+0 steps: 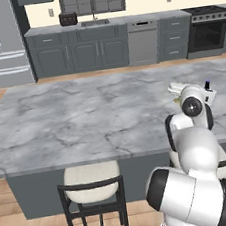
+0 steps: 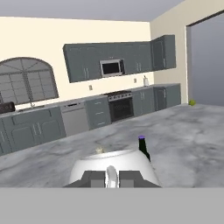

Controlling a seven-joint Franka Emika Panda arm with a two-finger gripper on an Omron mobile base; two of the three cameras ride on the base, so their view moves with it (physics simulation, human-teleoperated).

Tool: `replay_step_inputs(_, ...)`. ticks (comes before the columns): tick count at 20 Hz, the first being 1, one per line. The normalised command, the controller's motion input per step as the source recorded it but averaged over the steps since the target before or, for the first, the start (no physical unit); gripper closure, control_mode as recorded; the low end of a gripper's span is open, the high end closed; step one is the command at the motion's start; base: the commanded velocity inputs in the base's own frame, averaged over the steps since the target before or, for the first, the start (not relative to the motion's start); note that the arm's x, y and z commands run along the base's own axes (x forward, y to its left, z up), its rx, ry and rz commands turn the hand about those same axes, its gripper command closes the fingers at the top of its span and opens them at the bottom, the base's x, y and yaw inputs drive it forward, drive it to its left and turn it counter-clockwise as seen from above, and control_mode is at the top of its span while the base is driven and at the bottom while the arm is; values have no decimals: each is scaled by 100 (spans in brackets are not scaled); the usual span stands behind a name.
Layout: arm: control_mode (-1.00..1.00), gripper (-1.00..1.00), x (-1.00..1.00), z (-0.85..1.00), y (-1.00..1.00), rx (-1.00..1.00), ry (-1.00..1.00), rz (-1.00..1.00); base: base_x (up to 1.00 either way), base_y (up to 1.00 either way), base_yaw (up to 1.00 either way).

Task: Open the cabinet directly in front. Then move the beer and the mug to the dining counter with the candle on it.

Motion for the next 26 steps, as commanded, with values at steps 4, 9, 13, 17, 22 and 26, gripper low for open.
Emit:
replay_step_inputs(4,-100,100,-5,-21,0,-4,7,0,0,0,0)
replay_step_inputs(9,-100,100,-6,-20,0,-6,13,2,0,0,0)
replay_step_inputs(13,-100,100,-5,-22,0,-9,18,1,0,0,0)
replay_step_inputs(17,-100,100,10,-10,0,-4,15,0,0,0,0)
replay_step_inputs(22,-100,100,39,0,0,0,9,0,0,0,0)
replay_step_inputs(26,-100,100,47,-3,-8,0,7,4,0,0,0)
